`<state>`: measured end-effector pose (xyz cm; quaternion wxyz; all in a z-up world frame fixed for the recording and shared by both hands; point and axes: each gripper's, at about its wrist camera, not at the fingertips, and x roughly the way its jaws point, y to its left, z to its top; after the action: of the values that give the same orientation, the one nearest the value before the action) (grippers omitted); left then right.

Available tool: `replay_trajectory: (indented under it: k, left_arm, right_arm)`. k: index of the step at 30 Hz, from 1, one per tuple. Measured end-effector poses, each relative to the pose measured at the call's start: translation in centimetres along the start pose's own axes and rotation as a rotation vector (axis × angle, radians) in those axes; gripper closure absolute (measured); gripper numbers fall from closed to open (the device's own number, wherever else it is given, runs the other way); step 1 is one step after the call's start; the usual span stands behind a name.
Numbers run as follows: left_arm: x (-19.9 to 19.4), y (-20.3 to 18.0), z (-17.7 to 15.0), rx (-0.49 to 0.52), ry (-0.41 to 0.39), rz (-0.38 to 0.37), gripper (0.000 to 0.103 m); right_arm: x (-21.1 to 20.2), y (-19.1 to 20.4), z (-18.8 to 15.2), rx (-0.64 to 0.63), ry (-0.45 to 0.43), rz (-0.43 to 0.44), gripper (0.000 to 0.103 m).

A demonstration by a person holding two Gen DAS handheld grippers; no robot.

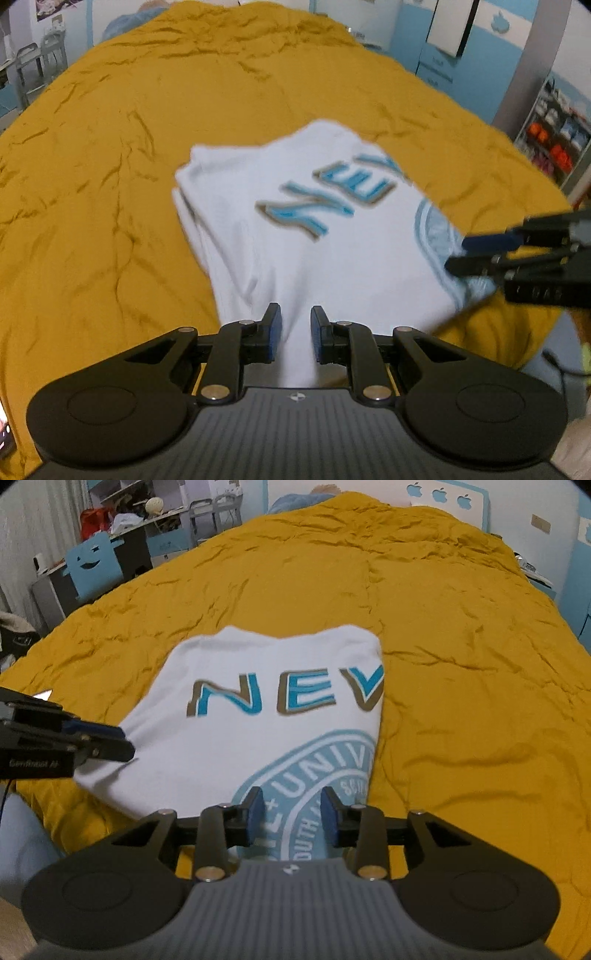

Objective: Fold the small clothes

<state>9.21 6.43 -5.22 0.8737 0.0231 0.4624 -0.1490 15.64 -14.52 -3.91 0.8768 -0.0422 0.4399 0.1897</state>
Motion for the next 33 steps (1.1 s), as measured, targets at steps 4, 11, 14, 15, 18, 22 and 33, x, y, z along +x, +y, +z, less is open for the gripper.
replay_trajectory:
  k: [4,11,14,15,18,22,33]
  left_arm:
    - [1.3,0.4,-1.0,0.004,0.037,0.015,0.082]
    - [3.6,0.0,-2.2,0.06,0.046,0.05,0.082]
    - [3.5,0.2,-2.1,0.056,0.044,0.048,0.082]
    - [3.3,0.1,-2.0,0.06,0.042,0.049,0.082]
    - [2.4,-0.2,-1.8,0.068,0.022,0.055,0.082]
    - [0.4,-1.1,-1.3,0.095,-0.027,0.063,0.079]
    - [-6.3,-4.3,0.7,0.073,-0.392,0.094,0.022]
  right_arm:
    - [1.1,0.1,-1.0,-0.021,0.018,0.0,0.071]
    - [4.1,0.5,-4.0,-0.062,0.017,-0.021,0.071]
    - [4.4,0.5,-3.9,-0.066,0.017,-0.026,0.071]
    - [4.3,0.5,-3.8,-0.068,0.02,-0.025,0.071]
    - [3.8,0.5,-3.1,-0.06,0.034,-0.02,0.071]
    - [2.2,0.4,-1.6,-0.032,0.037,-0.008,0.057]
    - [-5.6,2.0,0.2,0.009,-0.255,-0.03,0.023]
